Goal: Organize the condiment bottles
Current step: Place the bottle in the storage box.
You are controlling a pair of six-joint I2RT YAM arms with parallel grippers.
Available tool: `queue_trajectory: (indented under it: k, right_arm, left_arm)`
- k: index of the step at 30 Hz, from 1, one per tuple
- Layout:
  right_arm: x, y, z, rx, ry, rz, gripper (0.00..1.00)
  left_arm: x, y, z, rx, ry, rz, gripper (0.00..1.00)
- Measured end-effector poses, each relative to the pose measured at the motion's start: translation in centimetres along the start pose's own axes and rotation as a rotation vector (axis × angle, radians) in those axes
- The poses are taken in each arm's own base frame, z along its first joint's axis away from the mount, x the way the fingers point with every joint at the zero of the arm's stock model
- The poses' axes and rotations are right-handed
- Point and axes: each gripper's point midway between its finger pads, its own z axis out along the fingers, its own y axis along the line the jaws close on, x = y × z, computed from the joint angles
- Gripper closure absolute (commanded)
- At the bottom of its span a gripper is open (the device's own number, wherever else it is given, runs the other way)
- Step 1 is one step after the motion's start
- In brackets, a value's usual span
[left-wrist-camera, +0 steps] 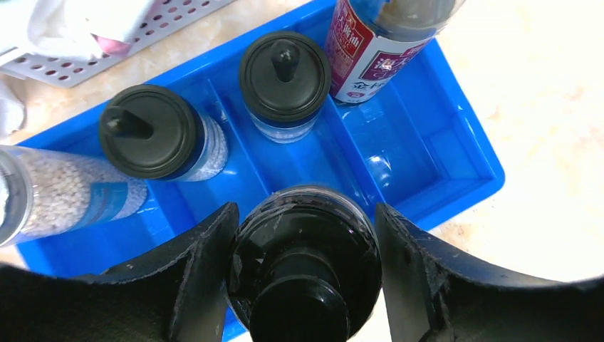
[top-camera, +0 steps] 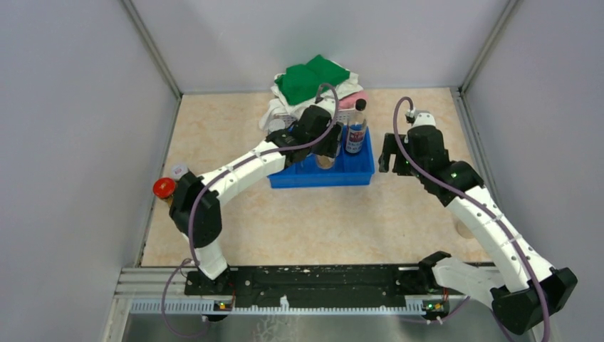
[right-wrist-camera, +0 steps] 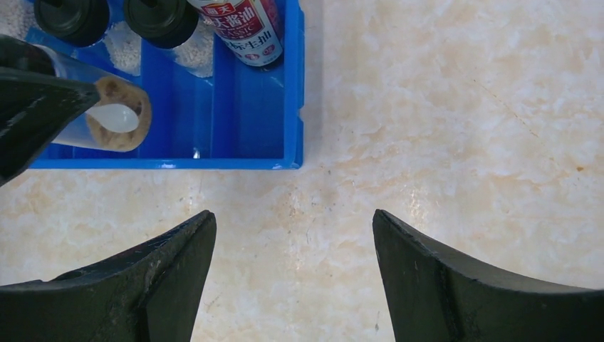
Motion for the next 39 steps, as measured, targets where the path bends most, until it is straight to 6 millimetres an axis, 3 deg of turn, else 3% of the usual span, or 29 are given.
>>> queue_trajectory:
  k: [5,10,20,39]
  right_arm:
    - [0.1,-0.4,-0.3,0.016,0.002,-0.011,0.19]
    - [0.1,-0.8,-0.3,0.025,0.002,-0.027,0.19]
    - [0.9,-1.1,0.2,0.033,0.017,-0.042,0.18]
    - [2.4,-1.2,1.1,0.018,0.048,-0.044,0.18]
  left_arm:
    - [1.6,-0.3,2.7,-0.013,0.031,0.006,0.81]
    - [1.7,-0.4,4.7,-0.027,0.013,0.008,0.81]
    - [2.4,-0.7,7.3,-0.023,-0.001,0.032,0.78]
    - [3.2,-0.7,7.9,-0.026,0.015,0.046,0.74]
